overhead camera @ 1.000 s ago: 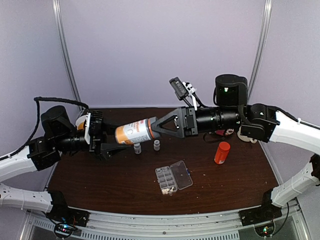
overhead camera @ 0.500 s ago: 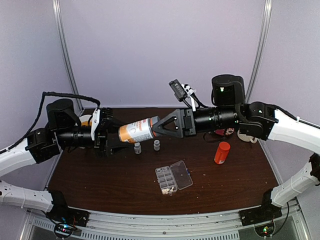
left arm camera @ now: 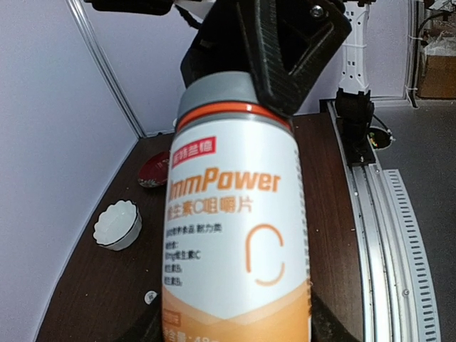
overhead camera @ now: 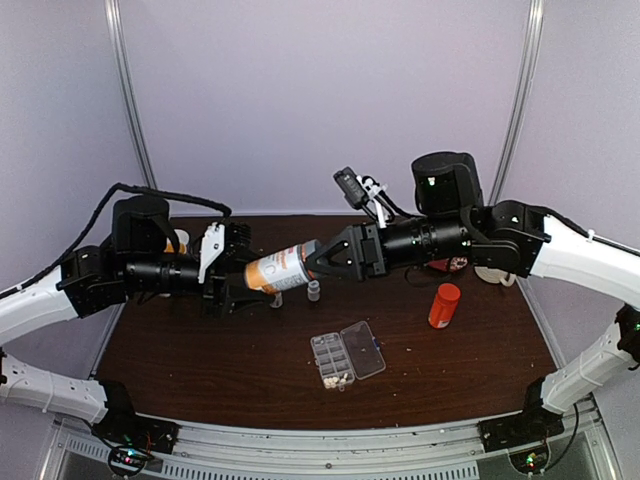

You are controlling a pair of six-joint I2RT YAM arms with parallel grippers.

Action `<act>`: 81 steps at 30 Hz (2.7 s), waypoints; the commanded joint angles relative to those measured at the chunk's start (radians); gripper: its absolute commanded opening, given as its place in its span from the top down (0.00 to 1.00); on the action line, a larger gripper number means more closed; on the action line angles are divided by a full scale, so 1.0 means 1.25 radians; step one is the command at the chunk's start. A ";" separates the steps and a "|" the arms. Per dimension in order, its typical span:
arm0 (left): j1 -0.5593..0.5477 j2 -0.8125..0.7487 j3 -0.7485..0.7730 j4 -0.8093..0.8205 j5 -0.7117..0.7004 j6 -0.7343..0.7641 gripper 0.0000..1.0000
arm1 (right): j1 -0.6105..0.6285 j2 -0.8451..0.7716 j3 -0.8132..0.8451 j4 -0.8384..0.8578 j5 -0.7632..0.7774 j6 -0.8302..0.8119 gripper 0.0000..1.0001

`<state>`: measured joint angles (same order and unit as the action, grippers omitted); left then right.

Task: Sort the pills into containers
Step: Unscrew the lid of the pill bottle.

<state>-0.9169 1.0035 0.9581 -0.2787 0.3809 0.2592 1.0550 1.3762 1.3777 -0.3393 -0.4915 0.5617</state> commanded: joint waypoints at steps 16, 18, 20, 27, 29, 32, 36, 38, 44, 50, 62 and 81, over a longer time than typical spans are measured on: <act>0.004 0.072 0.056 0.071 0.362 -0.145 1.00 | 0.026 -0.142 -0.053 -0.004 -0.071 -0.699 0.72; 0.004 0.069 0.058 0.071 0.385 -0.145 1.00 | 0.027 -0.168 -0.088 0.028 -0.048 -0.799 0.73; 0.003 0.064 0.058 0.071 0.401 -0.144 1.00 | 0.027 -0.195 -0.134 0.073 -0.025 -0.885 0.74; 0.004 0.056 0.049 0.069 0.423 -0.137 1.00 | 0.029 -0.247 -0.196 0.133 0.090 -1.057 0.75; 0.003 0.048 0.043 0.070 0.424 -0.135 1.00 | 0.028 -0.271 -0.222 0.153 0.110 -1.079 0.75; 0.004 0.040 0.029 0.084 0.436 -0.136 1.00 | 0.028 -0.310 -0.257 0.190 0.116 -1.104 0.74; 0.003 0.032 0.016 0.100 0.437 -0.132 1.00 | 0.027 -0.334 -0.264 0.185 0.129 -1.152 0.73; 0.004 0.028 0.006 0.122 0.455 -0.137 1.00 | 0.028 -0.348 -0.278 0.198 0.119 -1.184 0.72; 0.003 0.045 0.015 0.126 0.498 -0.150 1.00 | 0.029 -0.355 -0.279 0.212 0.104 -1.248 0.72; 0.003 0.056 0.016 0.118 0.504 -0.157 1.00 | 0.029 -0.352 -0.271 0.203 0.083 -1.326 0.73; 0.004 0.012 -0.041 0.163 0.427 -0.140 1.00 | 0.029 -0.313 -0.162 0.038 0.130 -1.141 0.71; 0.004 -0.039 -0.201 0.288 0.118 -0.131 1.00 | -0.067 -0.243 -0.325 -0.161 0.472 -0.337 0.80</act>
<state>-0.9134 0.9665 0.7452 -0.0502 0.5938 0.0917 1.0428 0.9977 0.9432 -0.3843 0.0341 -0.1394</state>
